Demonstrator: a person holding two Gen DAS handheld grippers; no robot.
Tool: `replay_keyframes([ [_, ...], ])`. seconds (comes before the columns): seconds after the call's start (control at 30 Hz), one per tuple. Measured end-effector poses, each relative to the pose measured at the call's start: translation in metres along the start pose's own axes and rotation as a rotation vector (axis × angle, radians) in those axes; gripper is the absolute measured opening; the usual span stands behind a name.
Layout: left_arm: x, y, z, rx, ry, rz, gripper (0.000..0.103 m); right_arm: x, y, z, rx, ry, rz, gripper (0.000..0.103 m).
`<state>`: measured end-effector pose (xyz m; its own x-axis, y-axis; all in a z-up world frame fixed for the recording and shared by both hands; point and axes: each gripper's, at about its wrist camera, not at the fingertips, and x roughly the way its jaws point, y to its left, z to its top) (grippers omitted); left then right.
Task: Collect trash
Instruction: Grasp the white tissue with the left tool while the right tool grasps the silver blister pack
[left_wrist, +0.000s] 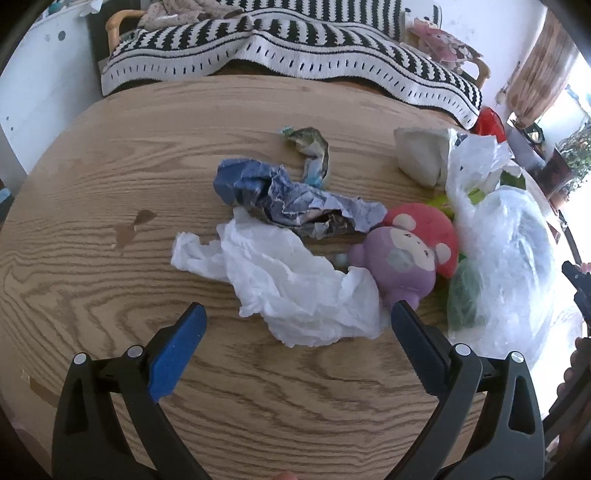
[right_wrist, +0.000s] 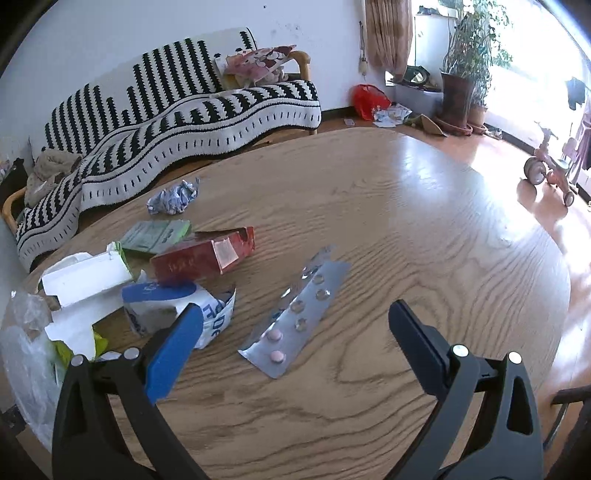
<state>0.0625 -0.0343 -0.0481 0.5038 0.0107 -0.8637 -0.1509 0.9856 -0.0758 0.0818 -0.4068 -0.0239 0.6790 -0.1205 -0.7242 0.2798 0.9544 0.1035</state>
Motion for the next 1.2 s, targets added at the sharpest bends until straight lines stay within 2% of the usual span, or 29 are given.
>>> replay_keyframes([
  [0.07,0.002,0.001,-0.001,0.002,0.0,0.015,0.097,0.0,-0.001,0.0,0.008,-0.001,0.003,0.097],
  [0.23,0.001,0.011,0.0,-0.047,0.002,-0.011,0.097,0.001,-0.006,-0.008,0.047,0.01,0.025,0.097],
  [0.33,0.004,0.017,0.002,-0.066,0.0,-0.01,0.097,0.002,-0.008,-0.006,0.054,0.004,0.006,0.097],
  [0.43,0.005,0.015,0.004,-0.059,-0.003,-0.022,0.097,-0.001,-0.011,-0.007,0.083,0.001,0.019,0.097],
  [0.63,0.014,0.012,0.007,0.024,-0.004,0.078,0.097,0.01,0.002,-0.001,0.026,0.014,-0.038,0.097],
  [0.73,0.017,0.018,0.012,0.058,0.003,0.088,0.097,0.016,0.005,0.006,0.021,0.028,-0.041,0.096],
  [0.8,0.017,0.022,0.014,0.064,0.001,0.096,0.097,0.02,0.005,0.011,0.029,0.041,-0.031,0.088],
  [0.83,0.017,0.023,0.014,0.071,0.001,0.092,0.097,0.021,0.006,0.011,0.028,0.046,-0.027,0.077],
  [0.87,0.016,0.024,0.014,0.079,0.004,0.08,0.097,0.024,0.007,0.012,0.025,0.057,-0.017,0.061],
  [0.9,0.015,0.024,0.014,0.08,0.005,0.062,0.097,0.027,0.008,0.011,0.021,0.072,-0.009,0.054],
  [0.97,0.012,0.027,0.016,0.084,0.005,-0.008,0.093,0.035,0.009,0.007,0.021,0.121,0.028,0.033],
  [1.0,0.01,0.027,0.015,0.088,-0.003,-0.036,0.087,0.039,0.008,0.006,0.029,0.143,0.052,0.028],
  [1.07,0.006,0.023,0.016,0.127,-0.015,-0.06,0.036,0.044,0.006,0.003,0.038,0.174,0.092,0.016],
  [1.1,0.005,0.022,0.016,0.126,-0.007,-0.083,0.03,0.043,0.006,0.002,0.034,0.169,0.103,0.013],
  [1.13,0.004,0.025,0.016,0.096,-0.001,-0.123,0.03,0.04,0.005,0.003,0.025,0.157,0.107,0.008],
  [1.2,0.002,0.023,0.014,0.074,0.007,-0.168,0.027,0.037,0.004,0.003,0.024,0.147,0.114,0.006],
])
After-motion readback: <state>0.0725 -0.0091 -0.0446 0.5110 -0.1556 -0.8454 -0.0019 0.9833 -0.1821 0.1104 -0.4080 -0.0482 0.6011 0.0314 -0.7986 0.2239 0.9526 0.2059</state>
